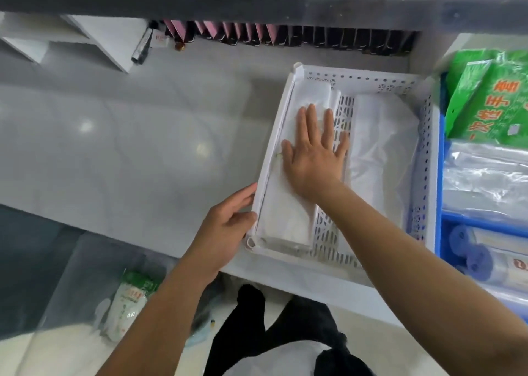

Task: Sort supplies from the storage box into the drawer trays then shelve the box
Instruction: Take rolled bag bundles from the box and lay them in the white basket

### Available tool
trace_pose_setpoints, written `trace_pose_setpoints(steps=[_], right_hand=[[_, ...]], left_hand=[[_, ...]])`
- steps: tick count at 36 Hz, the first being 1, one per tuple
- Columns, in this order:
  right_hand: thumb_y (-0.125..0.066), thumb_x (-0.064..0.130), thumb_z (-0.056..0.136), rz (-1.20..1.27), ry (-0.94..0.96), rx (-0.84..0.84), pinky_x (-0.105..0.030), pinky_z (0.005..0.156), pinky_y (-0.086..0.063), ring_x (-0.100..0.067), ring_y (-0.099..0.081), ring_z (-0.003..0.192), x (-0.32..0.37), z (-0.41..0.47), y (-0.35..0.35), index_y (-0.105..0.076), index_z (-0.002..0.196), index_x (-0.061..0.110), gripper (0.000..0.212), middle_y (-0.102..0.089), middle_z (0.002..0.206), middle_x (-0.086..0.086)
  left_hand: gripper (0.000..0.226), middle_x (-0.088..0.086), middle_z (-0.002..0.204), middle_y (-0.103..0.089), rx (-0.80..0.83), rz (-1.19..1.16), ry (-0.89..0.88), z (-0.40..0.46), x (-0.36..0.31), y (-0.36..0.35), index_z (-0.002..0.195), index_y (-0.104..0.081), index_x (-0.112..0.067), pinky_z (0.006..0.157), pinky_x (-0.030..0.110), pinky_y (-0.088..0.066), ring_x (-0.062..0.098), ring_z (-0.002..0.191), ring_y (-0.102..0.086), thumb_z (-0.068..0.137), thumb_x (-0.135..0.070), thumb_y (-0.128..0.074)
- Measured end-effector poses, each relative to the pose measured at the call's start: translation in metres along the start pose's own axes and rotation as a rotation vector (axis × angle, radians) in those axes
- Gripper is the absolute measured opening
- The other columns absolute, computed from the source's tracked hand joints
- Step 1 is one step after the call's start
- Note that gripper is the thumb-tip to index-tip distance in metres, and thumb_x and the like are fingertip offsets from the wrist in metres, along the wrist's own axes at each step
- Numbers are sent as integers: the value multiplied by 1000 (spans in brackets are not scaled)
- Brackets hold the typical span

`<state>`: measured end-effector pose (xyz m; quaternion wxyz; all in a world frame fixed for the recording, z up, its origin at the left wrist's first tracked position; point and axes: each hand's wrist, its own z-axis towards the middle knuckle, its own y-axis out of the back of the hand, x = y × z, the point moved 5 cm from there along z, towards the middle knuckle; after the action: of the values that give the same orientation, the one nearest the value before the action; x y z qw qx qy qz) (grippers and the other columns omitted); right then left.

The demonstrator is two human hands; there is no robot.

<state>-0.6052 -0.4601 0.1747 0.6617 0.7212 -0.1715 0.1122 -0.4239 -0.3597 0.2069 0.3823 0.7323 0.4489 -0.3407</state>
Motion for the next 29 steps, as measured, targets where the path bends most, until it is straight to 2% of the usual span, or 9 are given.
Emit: trace_pose_setpoints(steps=[3,8,11,13,16,19,22,24,29], right_hand=[[-10,54,97,8,5,14,-61,118,8,-26,23,149,-2,1,1,10,156,21,71,14,165,4],[-19,56,98,-14,-4,83,-61,119,2,-26,20,150,1,1,11,7,157,18,75,13,166,2],[-32,59,96,28,-38,144,-62,119,-3,-27,9,152,7,0,30,-9,157,15,79,0,167,-1],[-35,60,96,90,-34,150,-61,118,-14,-29,-8,152,20,-6,51,-29,153,13,74,-22,163,-7],[-44,54,95,226,41,84,-50,112,-33,-32,-38,140,54,-33,81,-46,145,14,63,-46,151,-10],[-53,46,95,360,166,-9,-30,100,-35,-26,-47,132,106,-82,95,-53,139,16,53,-53,144,-6],[-56,43,94,435,347,-4,-28,106,-32,-21,-43,136,164,-151,73,-53,139,20,50,-50,147,-2],[-56,45,93,422,463,33,-39,117,-26,-24,-31,145,197,-201,38,-48,143,23,55,-42,153,-5],[-51,56,91,197,584,284,-48,118,-14,-19,-6,152,233,-299,-88,-30,152,33,68,-18,164,3]], left_hand=[[56,-23,129,-65,-1,0,11,0,0,0,138,-56,-42,89,18,-55,1,110,-67,99,-2,-51],[54,-21,117,-70,-74,40,-1,2,-2,1,127,-63,-43,83,21,-58,2,100,-71,94,-2,-54],[47,-6,124,-69,-113,69,-20,-1,-6,2,133,-62,-31,89,26,-57,3,100,-68,93,-5,-59],[47,-3,129,-65,-117,93,-51,-9,-11,9,138,-57,-28,96,26,-51,6,108,-65,93,-14,-64],[54,-11,137,-57,-97,142,-95,-38,-8,31,142,-49,-37,97,19,-43,-1,120,-55,91,-37,-66],[62,-18,145,-46,-186,239,-158,-87,13,67,146,-40,-43,98,13,-35,-14,119,-43,88,-46,-63],[64,-9,158,-33,-387,277,-184,-149,63,107,148,-36,-40,116,31,-28,3,139,-31,90,-43,-63],[68,2,160,-30,-543,299,-119,-194,115,132,150,-36,-33,119,40,-28,18,146,-29,89,-40,-65],[84,13,165,-18,-707,372,298,-304,269,161,156,-26,-19,120,45,-23,33,150,-20,88,-38,-71]])
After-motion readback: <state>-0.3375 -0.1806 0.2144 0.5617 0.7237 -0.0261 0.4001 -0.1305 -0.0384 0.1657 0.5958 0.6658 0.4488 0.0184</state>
